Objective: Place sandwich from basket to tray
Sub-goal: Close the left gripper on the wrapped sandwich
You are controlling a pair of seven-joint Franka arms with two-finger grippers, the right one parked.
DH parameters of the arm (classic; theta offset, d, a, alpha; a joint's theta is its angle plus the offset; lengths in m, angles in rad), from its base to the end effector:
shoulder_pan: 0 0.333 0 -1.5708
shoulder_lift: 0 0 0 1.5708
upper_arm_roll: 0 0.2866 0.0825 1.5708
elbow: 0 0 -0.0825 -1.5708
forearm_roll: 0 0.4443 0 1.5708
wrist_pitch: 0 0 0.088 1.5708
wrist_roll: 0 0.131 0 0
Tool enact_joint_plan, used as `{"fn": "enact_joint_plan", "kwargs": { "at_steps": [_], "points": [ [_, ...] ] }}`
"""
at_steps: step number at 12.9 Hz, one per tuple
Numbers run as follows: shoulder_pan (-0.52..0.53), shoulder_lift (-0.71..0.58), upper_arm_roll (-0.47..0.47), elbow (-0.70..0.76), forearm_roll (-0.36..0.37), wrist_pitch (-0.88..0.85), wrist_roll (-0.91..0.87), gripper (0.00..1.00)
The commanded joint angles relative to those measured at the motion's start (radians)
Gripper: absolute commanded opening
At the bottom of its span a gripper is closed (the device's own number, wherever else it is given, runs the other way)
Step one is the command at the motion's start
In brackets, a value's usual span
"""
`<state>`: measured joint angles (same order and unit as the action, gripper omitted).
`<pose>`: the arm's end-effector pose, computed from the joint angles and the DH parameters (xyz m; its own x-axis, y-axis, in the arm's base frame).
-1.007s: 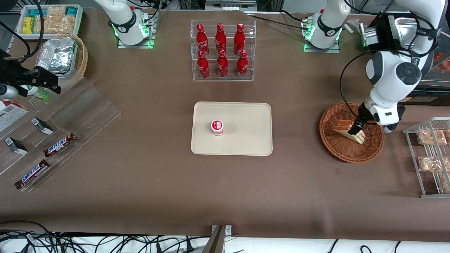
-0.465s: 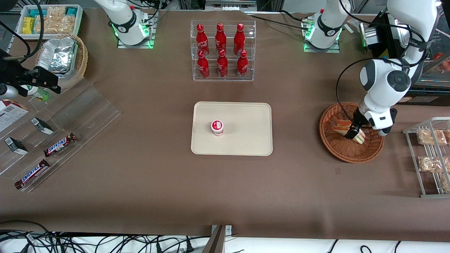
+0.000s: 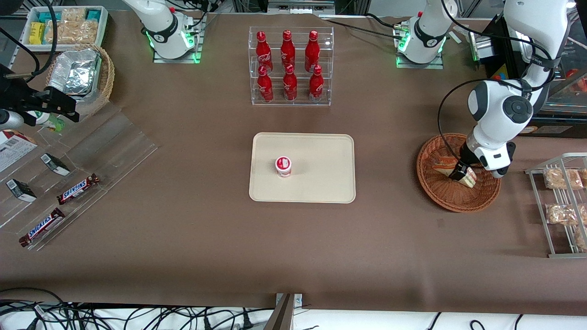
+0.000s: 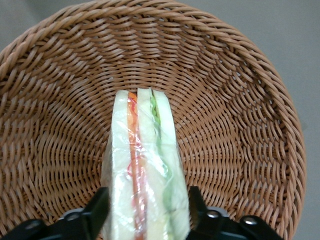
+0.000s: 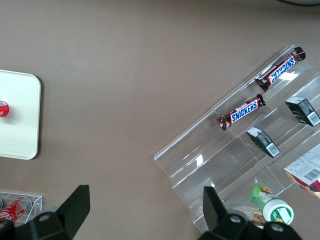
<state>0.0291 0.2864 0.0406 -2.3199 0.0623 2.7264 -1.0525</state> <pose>0.5594 0.0388 0.1251 0.4794 0.8723 0.0962 0.8697 -0.4869 0.0815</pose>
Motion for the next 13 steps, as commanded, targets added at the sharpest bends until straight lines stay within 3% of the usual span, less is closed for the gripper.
{"fn": "enact_joint_plan", "kwargs": {
  "at_steps": [1,4,8,13],
  "points": [
    [0.003,0.016,0.002,0.007,0.024,0.01,-0.038,0.2],
    [0.005,-0.018,0.002,0.011,0.024,-0.017,-0.034,0.18],
    [0.011,-0.116,-0.002,0.111,0.024,-0.287,0.037,0.17],
    [0.005,-0.144,-0.045,0.368,0.011,-0.67,0.119,0.17]
  ]
}}
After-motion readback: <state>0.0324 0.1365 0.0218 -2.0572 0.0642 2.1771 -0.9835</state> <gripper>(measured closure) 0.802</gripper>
